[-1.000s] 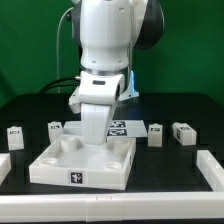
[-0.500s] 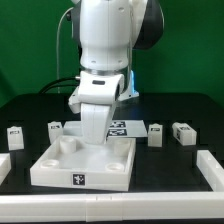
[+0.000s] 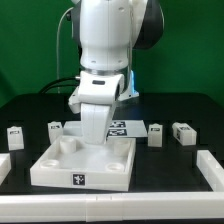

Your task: Assemble one leg

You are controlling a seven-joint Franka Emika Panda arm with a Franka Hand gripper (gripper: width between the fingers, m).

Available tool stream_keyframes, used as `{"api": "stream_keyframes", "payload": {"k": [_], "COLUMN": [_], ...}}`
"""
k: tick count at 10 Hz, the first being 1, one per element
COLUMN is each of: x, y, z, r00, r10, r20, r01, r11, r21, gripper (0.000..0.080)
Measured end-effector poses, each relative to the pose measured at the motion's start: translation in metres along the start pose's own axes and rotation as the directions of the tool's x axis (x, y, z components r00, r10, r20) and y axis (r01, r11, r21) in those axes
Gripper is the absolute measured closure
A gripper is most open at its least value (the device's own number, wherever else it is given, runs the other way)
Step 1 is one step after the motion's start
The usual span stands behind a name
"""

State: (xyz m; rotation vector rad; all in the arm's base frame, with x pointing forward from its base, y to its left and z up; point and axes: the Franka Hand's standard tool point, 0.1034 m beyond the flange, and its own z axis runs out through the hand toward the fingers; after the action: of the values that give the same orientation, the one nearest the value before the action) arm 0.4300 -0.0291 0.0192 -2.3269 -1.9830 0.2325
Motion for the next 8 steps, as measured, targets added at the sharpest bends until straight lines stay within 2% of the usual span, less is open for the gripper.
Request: {"api": "stream_keyframes", "payload": {"k": [1,4,6,8], "x": [0.006,0.044,0.069,0.086], "y": [0.003,0.015,0.018,0.019], "z": [-0.001,-0.005,-0.008,-0.011], "r00": [1.000,0.995,0.991,0.990], "r10": [-0.014,-0.099,-0.133,-0.138], "r20": [-0.002,-0.010,-0.020,-0.024], "r01": [0.014,0.099,0.133,0.136], "r11": [1.000,0.995,0.990,0.990], "r21": [-0.005,-0.026,-0.038,-0.045], "gripper": [0.0738,0.0738,0.0738,0.0738]}}
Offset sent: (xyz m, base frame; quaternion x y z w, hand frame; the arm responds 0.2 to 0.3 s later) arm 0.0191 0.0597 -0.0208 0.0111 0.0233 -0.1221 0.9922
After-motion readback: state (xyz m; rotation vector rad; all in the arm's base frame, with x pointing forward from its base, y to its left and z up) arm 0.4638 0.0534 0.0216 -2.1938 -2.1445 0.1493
